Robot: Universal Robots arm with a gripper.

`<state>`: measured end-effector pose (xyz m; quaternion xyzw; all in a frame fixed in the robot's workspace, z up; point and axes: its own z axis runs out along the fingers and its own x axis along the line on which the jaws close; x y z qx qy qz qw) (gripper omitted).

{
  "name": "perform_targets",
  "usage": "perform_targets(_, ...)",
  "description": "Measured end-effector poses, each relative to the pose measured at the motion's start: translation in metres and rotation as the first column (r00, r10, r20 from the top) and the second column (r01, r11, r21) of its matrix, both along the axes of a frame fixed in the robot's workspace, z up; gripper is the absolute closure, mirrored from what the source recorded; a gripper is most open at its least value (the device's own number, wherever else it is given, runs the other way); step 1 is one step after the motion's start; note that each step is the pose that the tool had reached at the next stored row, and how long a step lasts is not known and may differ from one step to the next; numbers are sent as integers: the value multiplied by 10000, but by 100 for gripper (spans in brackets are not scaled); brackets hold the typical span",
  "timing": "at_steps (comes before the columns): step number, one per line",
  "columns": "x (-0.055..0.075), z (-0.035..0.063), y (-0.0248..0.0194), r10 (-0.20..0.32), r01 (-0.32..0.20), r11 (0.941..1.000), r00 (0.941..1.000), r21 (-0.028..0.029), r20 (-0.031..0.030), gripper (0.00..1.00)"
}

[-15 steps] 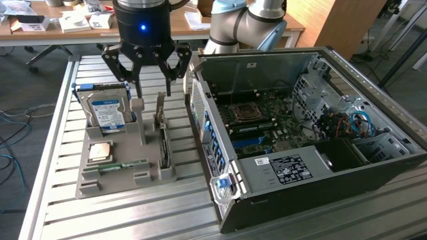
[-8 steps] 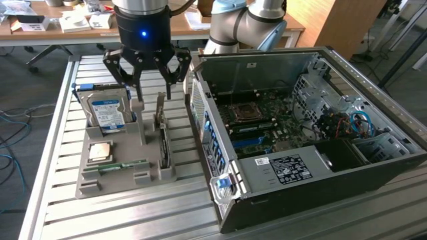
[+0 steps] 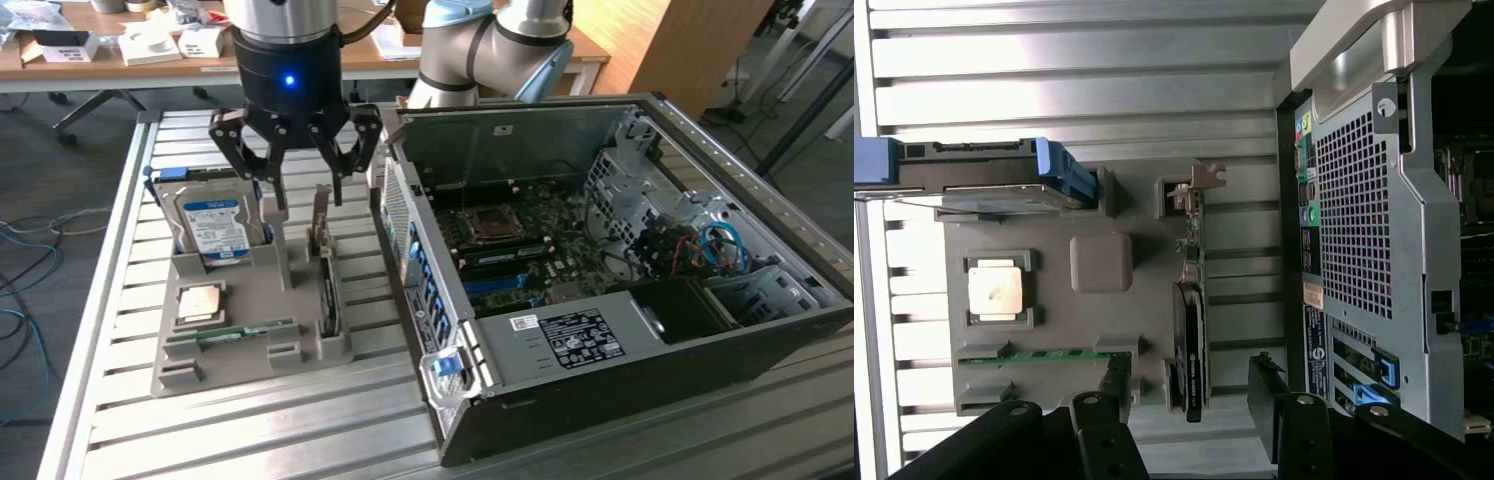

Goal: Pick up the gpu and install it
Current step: 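Pick up the gpu and move the gpu toward the slot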

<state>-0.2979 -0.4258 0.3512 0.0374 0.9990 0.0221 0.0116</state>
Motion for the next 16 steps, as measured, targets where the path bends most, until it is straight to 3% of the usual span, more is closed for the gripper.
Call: perform_targets(16,0,-170,0,0,0,10000,10000,0,0,41)
